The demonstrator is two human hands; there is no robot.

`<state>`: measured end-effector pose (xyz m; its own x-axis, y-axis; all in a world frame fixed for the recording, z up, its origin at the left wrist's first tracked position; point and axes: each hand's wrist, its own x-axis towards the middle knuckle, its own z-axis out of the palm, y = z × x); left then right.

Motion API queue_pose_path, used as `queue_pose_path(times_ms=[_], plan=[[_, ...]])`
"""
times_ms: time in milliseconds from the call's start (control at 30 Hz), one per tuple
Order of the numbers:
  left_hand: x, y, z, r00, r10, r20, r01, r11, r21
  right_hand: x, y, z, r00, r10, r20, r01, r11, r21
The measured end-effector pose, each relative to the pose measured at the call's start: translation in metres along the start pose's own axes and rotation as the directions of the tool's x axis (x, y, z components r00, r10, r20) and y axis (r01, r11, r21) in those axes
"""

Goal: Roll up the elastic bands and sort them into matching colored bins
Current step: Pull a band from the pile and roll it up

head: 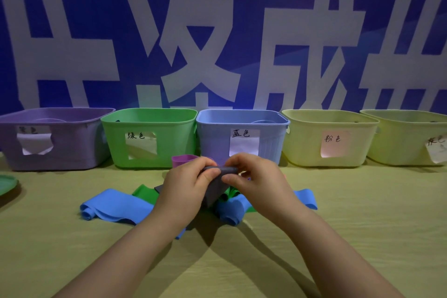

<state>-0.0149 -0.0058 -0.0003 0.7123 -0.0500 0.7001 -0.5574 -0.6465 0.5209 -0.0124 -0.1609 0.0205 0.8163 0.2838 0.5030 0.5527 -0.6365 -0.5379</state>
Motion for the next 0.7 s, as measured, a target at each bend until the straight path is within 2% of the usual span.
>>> queue_pose_path(times_ms=[200, 467, 600, 700], plan=[[-0.0022, 0.0014, 0.0040, 0.998, -0.062, 0.006, 0.062, 0.991, -0.115, 0.0006, 0.0038, 0.0004, 1.000, 0.023, 0.020, -0.024, 0.997, 0.073], [-0.0020, 0.0054, 0.0004, 1.000, 0.010, -0.019, -0.011, 0.999, -0.044, -0.0021, -0.0001, -0.0080, 0.985, 0.057, 0.162, -0.083, 0.983, 0.161], [0.0005, 0.0030, -0.0020, 0.999, -0.023, -0.025, 0.021, 0.997, -0.076, -0.0007, -0.0020, -0.0020, 0.997, 0.029, 0.076, -0.043, 0.979, 0.198], [0.0011, 0.0016, -0.0007, 0.999, -0.041, -0.030, 0.039, 0.996, -0.074, -0.0007, 0.0002, 0.0001, 1.000, -0.008, 0.009, 0.006, 0.988, 0.152]])
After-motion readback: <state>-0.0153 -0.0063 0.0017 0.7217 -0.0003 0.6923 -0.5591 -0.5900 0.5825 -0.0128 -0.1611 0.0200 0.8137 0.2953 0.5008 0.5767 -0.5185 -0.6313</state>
